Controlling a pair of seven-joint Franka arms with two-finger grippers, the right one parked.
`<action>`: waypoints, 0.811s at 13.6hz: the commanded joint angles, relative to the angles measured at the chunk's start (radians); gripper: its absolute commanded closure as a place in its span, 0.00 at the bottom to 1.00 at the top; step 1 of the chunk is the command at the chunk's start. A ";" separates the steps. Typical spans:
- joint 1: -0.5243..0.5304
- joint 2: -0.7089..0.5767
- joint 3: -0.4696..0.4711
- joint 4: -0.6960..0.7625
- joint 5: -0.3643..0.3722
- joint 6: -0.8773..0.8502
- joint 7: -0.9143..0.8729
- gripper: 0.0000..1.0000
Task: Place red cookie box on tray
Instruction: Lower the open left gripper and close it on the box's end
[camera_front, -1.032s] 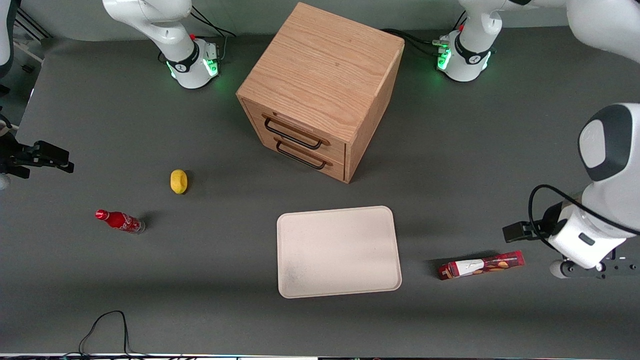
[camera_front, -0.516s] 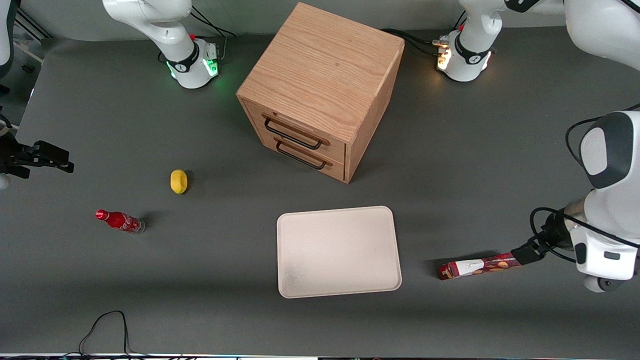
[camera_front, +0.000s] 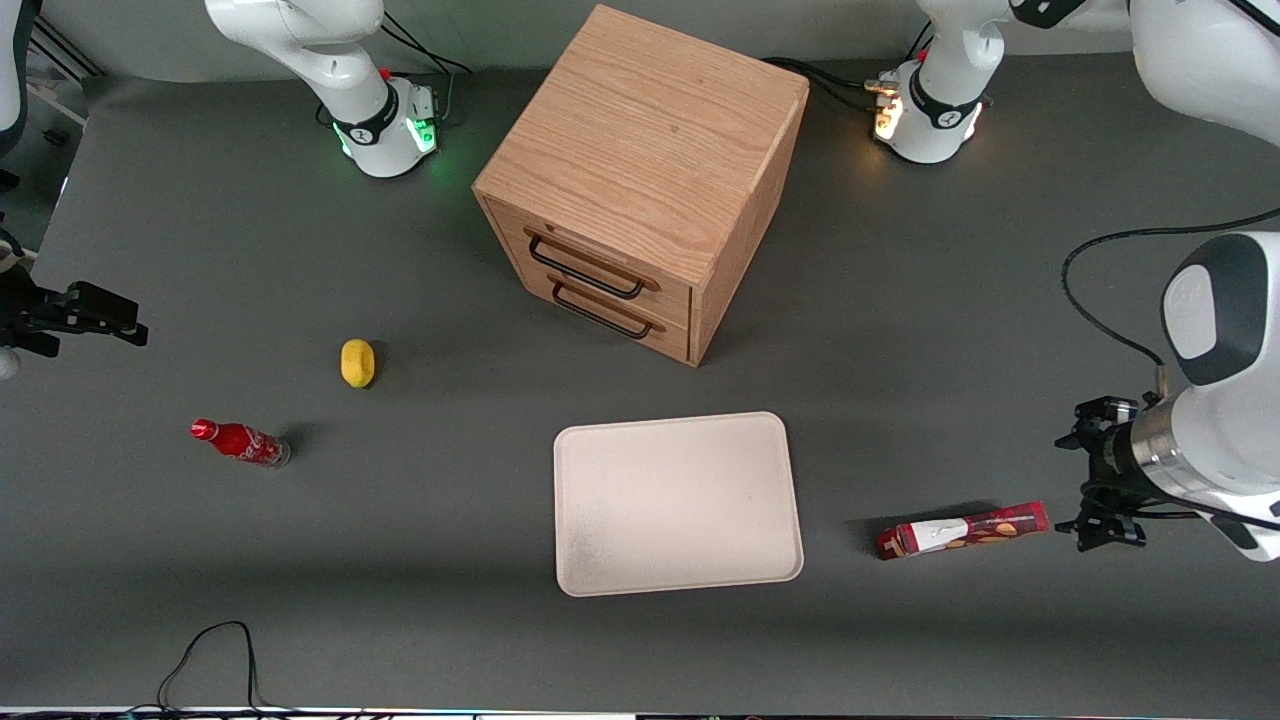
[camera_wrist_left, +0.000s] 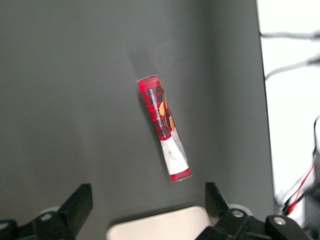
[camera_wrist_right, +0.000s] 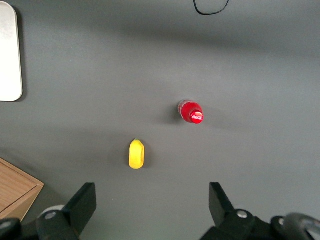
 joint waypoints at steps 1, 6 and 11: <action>-0.003 -0.001 0.001 -0.031 -0.004 0.046 -0.236 0.00; -0.003 0.008 0.003 -0.181 -0.004 0.207 -0.274 0.00; -0.003 0.045 0.003 -0.339 -0.001 0.442 -0.305 0.00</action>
